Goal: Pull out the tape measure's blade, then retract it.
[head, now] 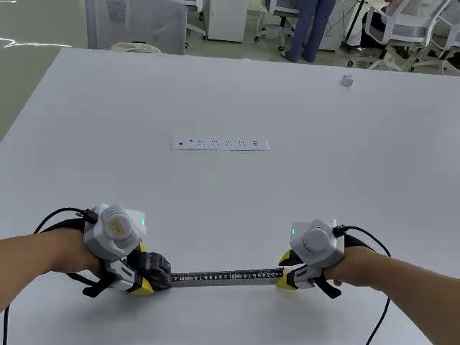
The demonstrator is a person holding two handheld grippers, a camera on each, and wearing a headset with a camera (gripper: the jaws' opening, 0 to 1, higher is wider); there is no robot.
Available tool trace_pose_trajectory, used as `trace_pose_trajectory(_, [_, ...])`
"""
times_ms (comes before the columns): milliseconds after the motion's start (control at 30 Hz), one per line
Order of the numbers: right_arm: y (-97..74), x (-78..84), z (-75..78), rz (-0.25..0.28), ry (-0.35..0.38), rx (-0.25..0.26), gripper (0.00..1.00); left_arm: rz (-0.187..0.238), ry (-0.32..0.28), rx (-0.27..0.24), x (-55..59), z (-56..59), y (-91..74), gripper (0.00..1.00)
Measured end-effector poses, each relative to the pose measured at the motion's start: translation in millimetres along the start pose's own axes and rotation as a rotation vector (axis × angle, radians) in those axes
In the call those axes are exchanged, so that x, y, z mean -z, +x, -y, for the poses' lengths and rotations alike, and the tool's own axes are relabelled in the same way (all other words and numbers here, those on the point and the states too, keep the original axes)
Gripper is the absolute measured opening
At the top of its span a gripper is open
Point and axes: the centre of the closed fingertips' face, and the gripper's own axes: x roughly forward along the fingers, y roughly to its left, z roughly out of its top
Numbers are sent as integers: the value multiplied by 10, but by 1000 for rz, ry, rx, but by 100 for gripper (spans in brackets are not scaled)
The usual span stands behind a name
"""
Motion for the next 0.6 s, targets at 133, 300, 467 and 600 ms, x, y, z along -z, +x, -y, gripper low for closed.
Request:
trace_pose_trajectory(133, [-51,-27,0,25,42,18,36,-15,-3,-10,33,-2,8,42])
trace_pose_trajectory(300, [-93,15,-45,37,71,34,40,26,-37,-18,14,12,-44,58])
trace_pose_trajectory(467, [-141,57,-60,62,127,62,47,70,-88,-70,7,-95,-148,69])
trace_pose_trajectory(600, [-210,65,-43,102,180,95,52,109,-154,-117,32,-133,-248,75])
